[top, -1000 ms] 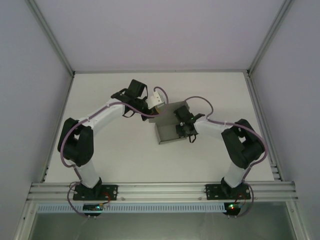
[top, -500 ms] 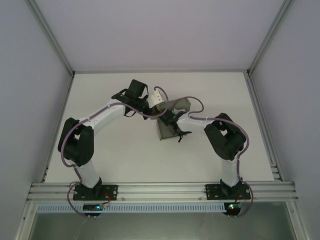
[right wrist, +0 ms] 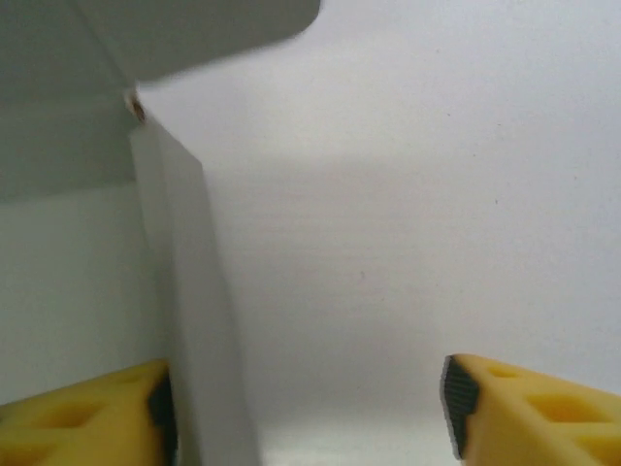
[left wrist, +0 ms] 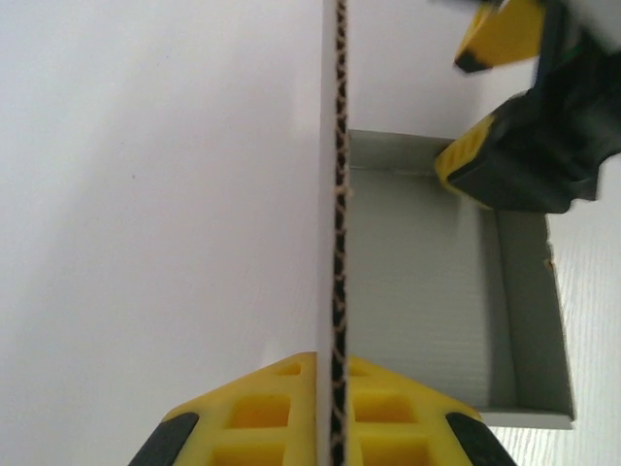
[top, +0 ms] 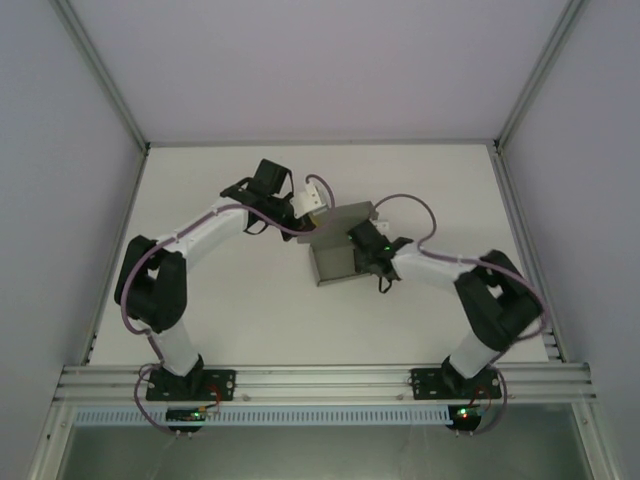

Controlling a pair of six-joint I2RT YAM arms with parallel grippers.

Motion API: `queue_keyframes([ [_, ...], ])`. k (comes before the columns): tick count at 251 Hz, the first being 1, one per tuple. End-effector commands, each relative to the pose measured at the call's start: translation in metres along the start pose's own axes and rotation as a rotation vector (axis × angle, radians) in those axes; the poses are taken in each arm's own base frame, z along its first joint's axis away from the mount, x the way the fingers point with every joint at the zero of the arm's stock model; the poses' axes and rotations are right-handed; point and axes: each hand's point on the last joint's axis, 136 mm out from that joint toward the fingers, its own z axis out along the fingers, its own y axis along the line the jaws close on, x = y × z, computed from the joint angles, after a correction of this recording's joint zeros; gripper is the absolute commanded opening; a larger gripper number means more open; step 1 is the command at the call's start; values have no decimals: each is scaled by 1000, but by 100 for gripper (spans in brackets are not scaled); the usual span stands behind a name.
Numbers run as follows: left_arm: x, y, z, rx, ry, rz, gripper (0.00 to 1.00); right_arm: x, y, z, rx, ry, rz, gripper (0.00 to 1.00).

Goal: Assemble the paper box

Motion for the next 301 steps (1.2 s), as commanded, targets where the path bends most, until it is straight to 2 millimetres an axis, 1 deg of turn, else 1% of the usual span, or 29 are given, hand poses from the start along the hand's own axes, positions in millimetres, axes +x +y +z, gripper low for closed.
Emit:
queue_keyframes([
  [1,3,1,-2,23,12,33,0,-29,38,-37,-310,-124,-28,88],
  [10,3,3,-2,23,8,36,0,-32,40,-47,-356,-144,-42,92],
  [20,2,5,-3,28,-1,37,0,-33,37,-56,-371,-162,-54,99],
  [49,0,3,-8,81,-33,79,0,-36,22,-74,-379,-204,-125,99],
  [68,-3,0,-12,109,-60,141,4,-44,7,-82,-338,-233,-154,99],
  [69,-1,-2,-12,116,-54,137,4,-44,6,-82,-336,-234,-155,99],
  [77,0,-4,-13,129,-54,156,8,-48,0,-85,-326,-247,-171,99],
  [90,0,-5,-14,136,-59,191,16,-52,-5,-88,-323,-256,-203,99],
  [103,-1,-3,-14,128,-57,209,22,-55,-6,-91,-340,-254,-251,99],
  [112,-2,0,-15,121,-57,212,30,-55,-3,-92,-363,-246,-299,99],
  [131,-2,5,-15,104,-41,205,55,-58,-2,-93,-367,-228,-387,99],
  [135,-2,7,-16,97,-36,198,62,-60,-2,-93,-366,-225,-401,99],
  [146,-1,13,-17,74,-21,177,87,-64,-2,-91,-353,-213,-425,99],
  [152,0,16,-18,59,-12,162,98,-66,-1,-91,-357,-201,-443,99],
  [154,1,17,-18,53,-8,156,100,-67,-1,-91,-358,-198,-450,99],
  [176,9,23,-22,3,39,97,100,-75,6,-92,-381,-173,-553,99],
  [206,34,31,-26,-98,126,15,100,-86,13,-88,-426,-170,-744,99],
  [218,42,30,-28,-120,150,-17,100,-89,15,-85,-455,-160,-811,99],
  [227,45,28,-31,-127,154,-34,95,-83,15,-76,-468,-132,-854,99],
  [229,46,27,-31,-128,155,-38,94,-91,16,-79,-465,-149,-863,99],
  [234,48,25,-31,-126,156,-49,91,-95,17,-77,-466,-151,-884,99],
  [253,50,17,-32,-111,145,-82,76,-100,19,-66,-481,-132,-946,94],
  [261,48,15,-33,-104,135,-90,69,-97,19,-61,-494,-100,-966,92],
  [283,41,13,-33,-85,109,-111,60,-101,19,-47,-487,-48,-990,86],
  [293,37,12,-32,-69,95,-111,59,-102,18,-41,-479,-29,-993,85],
  [301,35,13,-30,-66,91,-112,56,-104,19,-37,-475,-23,-994,84],
])
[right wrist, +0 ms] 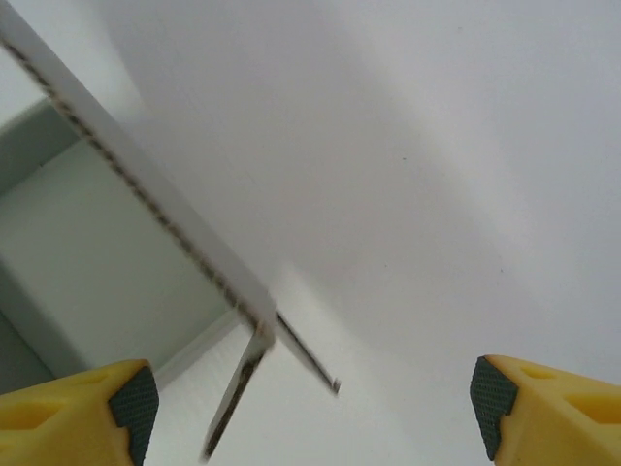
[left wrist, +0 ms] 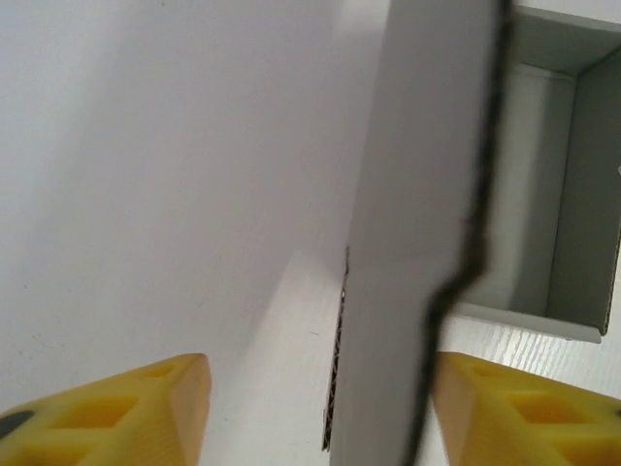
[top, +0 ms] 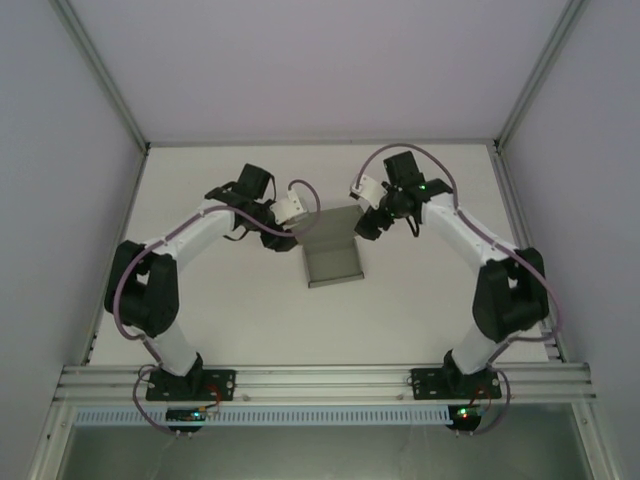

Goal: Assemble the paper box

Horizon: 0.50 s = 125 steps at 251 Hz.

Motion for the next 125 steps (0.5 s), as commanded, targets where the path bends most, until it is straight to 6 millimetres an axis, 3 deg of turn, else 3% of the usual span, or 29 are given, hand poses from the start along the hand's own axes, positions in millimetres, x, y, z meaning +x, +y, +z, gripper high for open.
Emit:
queue_keyframes([
  [1,-21,-1,-11,13,-64,-25,56,9,4,9,-68,71,-75,84],
  [43,-26,7,-7,14,-43,-39,34,0,2,22,-102,33,-84,73],
  [83,-30,5,-6,26,-55,-31,24,1,8,24,-162,50,-82,43],
  [107,-29,5,-4,29,-46,-32,15,2,11,24,-178,61,-81,30],
  [125,-28,6,-2,31,-35,-39,12,4,11,25,-179,68,-81,25],
])
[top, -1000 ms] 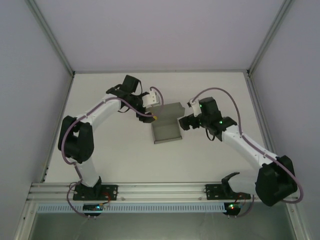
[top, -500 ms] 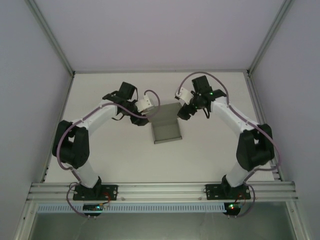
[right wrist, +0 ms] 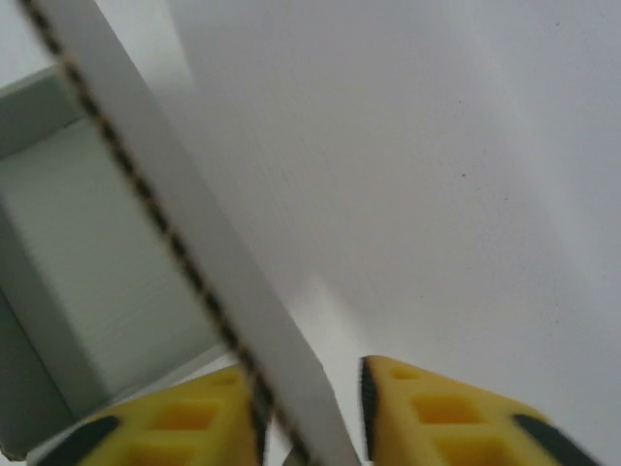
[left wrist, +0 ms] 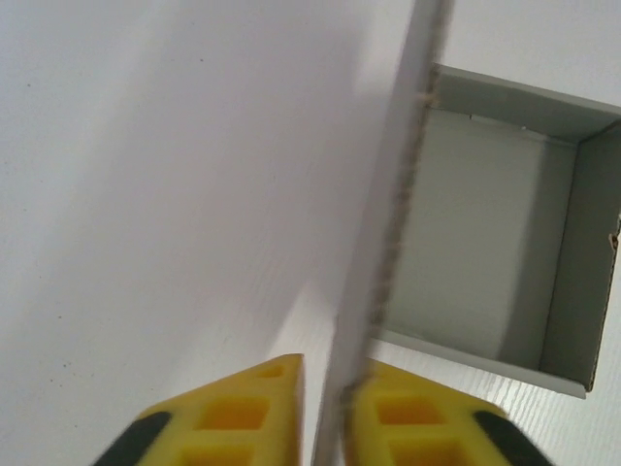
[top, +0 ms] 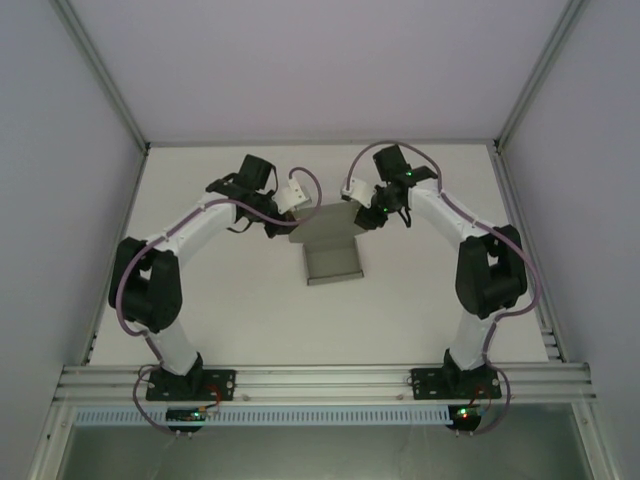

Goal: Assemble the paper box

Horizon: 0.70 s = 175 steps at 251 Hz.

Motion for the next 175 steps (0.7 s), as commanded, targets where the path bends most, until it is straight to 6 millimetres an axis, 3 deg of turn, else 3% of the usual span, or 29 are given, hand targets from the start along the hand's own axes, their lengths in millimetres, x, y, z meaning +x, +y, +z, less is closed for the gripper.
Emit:
queue_keyframes([
  [1,-4,-5,2,35,7,-6,12,4,7,0,-51,21,1,24],
  [30,-4,-2,4,21,14,-13,0,5,9,-2,-53,23,-3,12],
  [51,-6,6,4,-29,15,-44,0,3,9,-5,-43,17,-8,2],
  [67,-10,13,1,-74,11,-81,0,-3,2,-9,2,-4,45,1],
  [96,-34,38,-10,-210,-63,-179,0,-20,-24,-22,153,-83,261,0],
  [120,-50,62,-18,-317,-134,-363,0,-35,-44,-33,250,-199,556,0],
  [142,-59,75,-12,-332,-190,-540,0,-46,-47,-26,288,-279,757,0],
  [175,-77,77,8,-290,-243,-677,0,-64,-45,-11,381,-292,916,0],
])
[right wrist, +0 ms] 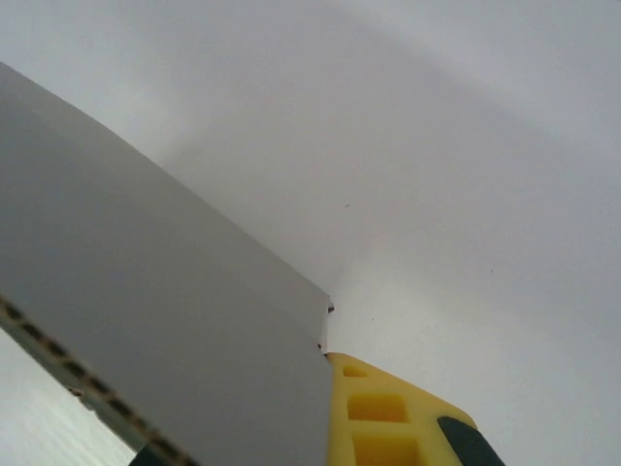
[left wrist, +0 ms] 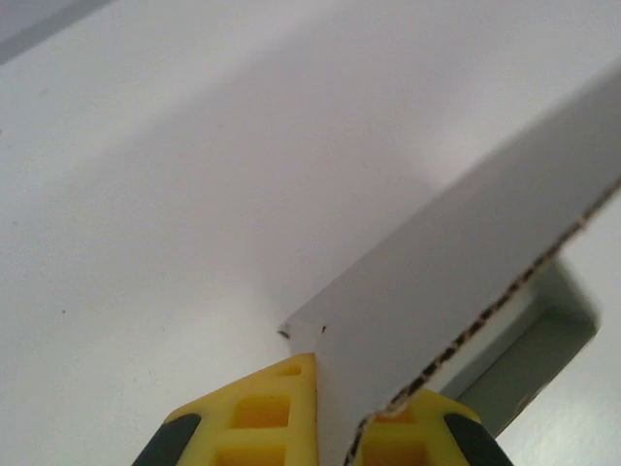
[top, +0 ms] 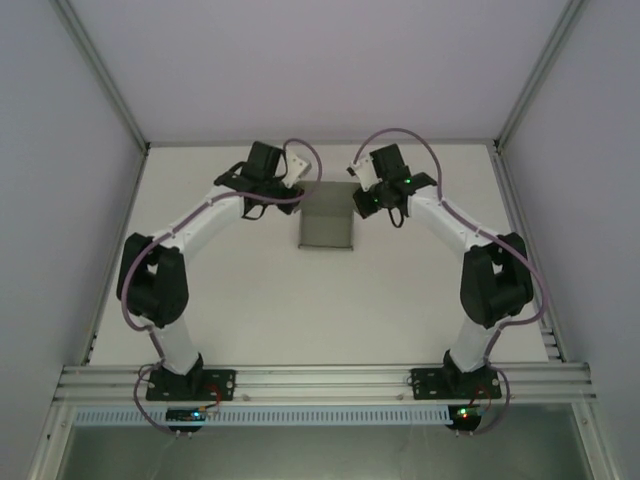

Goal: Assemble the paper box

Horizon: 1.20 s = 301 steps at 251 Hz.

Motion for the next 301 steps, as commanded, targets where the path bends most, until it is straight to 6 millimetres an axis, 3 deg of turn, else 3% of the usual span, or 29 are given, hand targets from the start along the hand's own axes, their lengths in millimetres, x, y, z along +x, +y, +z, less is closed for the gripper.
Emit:
queue_keyframes([
  [1,-26,2,19,-16,-72,-276,0,-33,12,6,87,-128,346,0],
  [12,-31,0,25,-17,-85,-300,0,-36,19,10,72,-122,379,0],
  [50,-42,-2,41,-32,-90,-368,0,-45,17,15,102,-151,490,0],
  [101,-24,-9,54,-50,-52,-397,0,-60,10,19,85,-211,641,0],
  [144,-12,-5,50,-90,-52,-443,0,-66,6,23,92,-209,679,0],
  [181,1,-10,53,-82,-74,-488,0,-49,-1,34,156,-198,691,0],
  [210,23,-11,57,-85,-40,-521,0,-34,-5,45,189,-184,672,0],
  [259,52,-17,59,-82,-17,-554,0,-7,7,51,210,-228,681,0],
  [285,72,-17,59,-106,14,-548,0,5,9,49,237,-254,563,0],
  [289,75,-18,58,-110,17,-543,0,17,9,51,245,-241,554,0],
  [301,83,-18,57,-123,24,-543,0,27,11,52,239,-252,534,0],
])
